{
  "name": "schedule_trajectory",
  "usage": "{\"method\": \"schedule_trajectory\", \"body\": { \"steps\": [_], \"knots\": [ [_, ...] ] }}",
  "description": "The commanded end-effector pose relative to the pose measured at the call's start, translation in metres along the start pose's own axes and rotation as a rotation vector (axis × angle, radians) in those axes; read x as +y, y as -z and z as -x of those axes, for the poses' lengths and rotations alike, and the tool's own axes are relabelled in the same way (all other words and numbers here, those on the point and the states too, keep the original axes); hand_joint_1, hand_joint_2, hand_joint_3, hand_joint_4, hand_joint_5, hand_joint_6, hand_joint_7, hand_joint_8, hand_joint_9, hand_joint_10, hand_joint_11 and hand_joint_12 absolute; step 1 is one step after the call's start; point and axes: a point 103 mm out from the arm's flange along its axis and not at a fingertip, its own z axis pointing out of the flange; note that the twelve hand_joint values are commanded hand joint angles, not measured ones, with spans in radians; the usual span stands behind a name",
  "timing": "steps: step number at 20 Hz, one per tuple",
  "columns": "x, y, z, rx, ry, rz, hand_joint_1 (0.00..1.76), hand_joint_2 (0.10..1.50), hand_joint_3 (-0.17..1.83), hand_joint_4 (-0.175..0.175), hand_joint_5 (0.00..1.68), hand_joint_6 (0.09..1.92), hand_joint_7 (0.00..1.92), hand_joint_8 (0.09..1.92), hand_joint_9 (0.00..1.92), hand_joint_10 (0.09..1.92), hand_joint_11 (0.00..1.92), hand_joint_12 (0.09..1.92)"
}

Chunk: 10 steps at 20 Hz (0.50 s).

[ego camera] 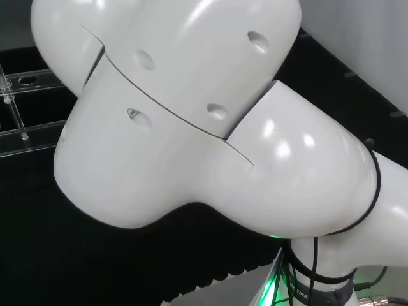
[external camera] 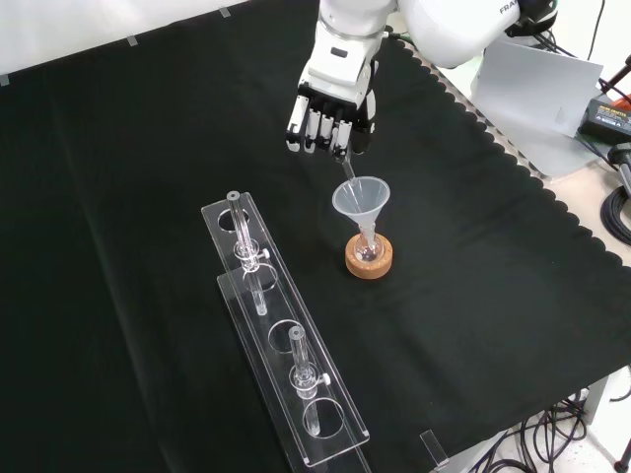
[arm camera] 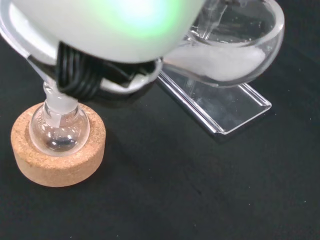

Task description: Pour all the NaCl from the weighing funnel into the round-bottom flask.

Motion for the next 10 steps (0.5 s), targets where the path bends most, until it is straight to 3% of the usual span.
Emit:
{"method": "schedule_trajectory", "body": {
  "steps": [1, 10],
  "knots": [
    [-0.0004, 0.0033, -0.0006, -0.052, 0.038, 0.008, 1.16, 0.60, 0.61, 0.175, 1.58, 0.09, 1.78, 0.09, 1.35, 0.17, 0.29, 1.43],
    [-0.0011, 0.0042, -0.0027, -0.110, 0.083, 0.016, 1.16, 0.60, 0.61, 0.175, 1.59, 0.09, 1.78, 0.09, 1.35, 0.17, 0.29, 1.43]
  ]
}}
